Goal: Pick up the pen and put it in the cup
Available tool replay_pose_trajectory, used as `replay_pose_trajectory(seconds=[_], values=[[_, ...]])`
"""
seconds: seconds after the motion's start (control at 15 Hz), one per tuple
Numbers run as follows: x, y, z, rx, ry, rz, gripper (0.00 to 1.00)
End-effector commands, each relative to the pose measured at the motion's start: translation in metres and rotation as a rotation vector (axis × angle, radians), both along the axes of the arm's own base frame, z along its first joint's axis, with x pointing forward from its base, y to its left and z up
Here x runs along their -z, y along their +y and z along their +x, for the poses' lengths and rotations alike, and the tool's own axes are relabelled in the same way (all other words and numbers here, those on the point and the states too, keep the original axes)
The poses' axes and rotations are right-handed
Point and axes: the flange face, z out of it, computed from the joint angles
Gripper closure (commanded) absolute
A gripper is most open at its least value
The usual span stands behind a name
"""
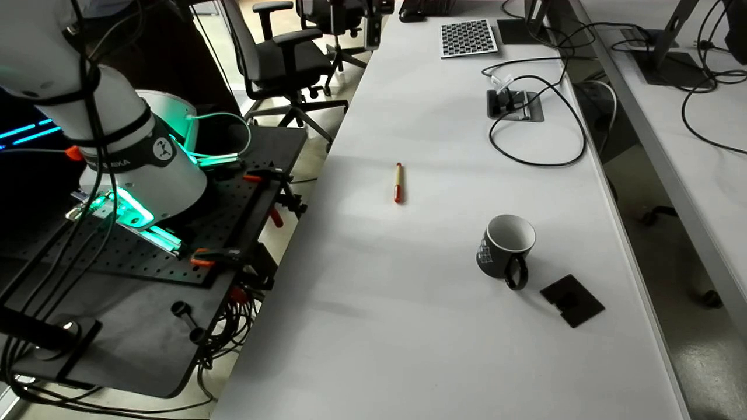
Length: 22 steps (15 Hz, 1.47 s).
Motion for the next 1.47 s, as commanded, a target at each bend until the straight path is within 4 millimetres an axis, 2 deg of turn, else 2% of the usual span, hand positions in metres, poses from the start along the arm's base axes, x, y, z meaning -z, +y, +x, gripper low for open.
replay_pose_trajectory(seconds=[0.0, 0.27, 0.73, 0.93, 1.4], values=[[0.014, 0.004, 0.013, -0.113, -0.015, 0.072, 0.0], [0.048, 0.018, 0.03, -0.25, 0.025, 0.138, 0.0], [0.123, 0.032, 0.041, -0.406, 0.252, 0.236, 0.0], [0.15, 0.036, 0.048, -0.451, 0.305, 0.213, 0.0], [0.181, 0.047, 0.066, -0.37, 0.256, 0.129, 0.0]])
